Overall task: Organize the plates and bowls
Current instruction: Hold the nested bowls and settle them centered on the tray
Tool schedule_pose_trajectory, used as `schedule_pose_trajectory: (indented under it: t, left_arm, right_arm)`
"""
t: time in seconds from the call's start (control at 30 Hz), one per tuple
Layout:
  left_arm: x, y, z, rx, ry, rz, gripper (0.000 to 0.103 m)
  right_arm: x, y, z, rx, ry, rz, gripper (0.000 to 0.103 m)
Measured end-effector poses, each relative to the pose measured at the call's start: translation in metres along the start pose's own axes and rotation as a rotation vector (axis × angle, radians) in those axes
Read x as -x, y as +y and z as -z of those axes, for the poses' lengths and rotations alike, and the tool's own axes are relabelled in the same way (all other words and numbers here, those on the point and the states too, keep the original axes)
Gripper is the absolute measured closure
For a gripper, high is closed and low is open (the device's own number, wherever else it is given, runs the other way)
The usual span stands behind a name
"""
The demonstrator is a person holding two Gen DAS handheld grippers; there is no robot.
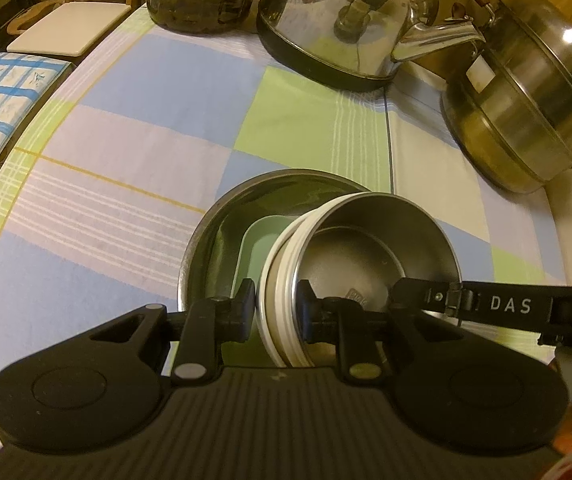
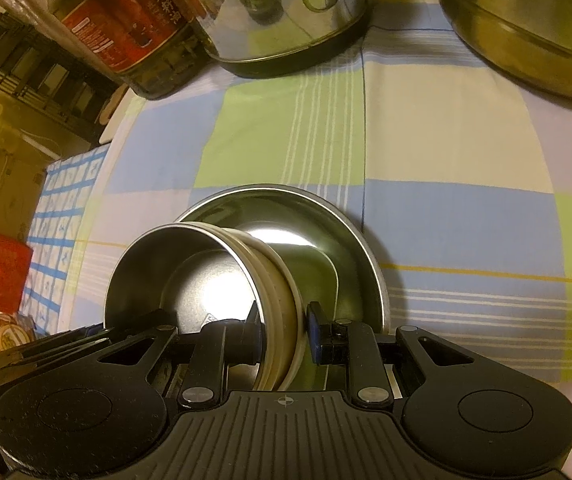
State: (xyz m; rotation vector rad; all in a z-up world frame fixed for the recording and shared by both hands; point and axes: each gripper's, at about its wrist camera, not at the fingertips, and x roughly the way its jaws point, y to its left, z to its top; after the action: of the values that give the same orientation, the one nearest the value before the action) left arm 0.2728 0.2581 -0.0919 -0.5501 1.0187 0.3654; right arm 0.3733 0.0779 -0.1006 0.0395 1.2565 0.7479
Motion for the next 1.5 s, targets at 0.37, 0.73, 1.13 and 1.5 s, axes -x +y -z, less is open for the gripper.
schedule_pose_trajectory:
  t: [0.37, 0.73, 1.13, 1.5]
  left_arm:
    - [0.000, 0.000, 0.002, -0.007, -0.011, -0.003, 0.084]
    - [0.003, -0.001, 0.002, -0.020, -0.024, -0.007, 0.084]
    - [0.025, -0.004, 0.004, -0.048, -0.087, 0.017, 0.083]
    - [0.035, -0.003, 0.020, -0.055, -0.115, 0.037, 0.084]
  right_arm:
    - [-0.001, 0.003, 0.000, 0.034, 0.002, 0.000, 0.080]
    - [0.001, 0.000, 0.000, 0.043, 0.001, -0.012, 0.078]
    - [0.024, -0.002, 0.009, 0.086, -0.092, -0.069, 0.078]
    - [0.031, -0.015, 0.031, 0.067, -0.199, -0.184, 0.078]
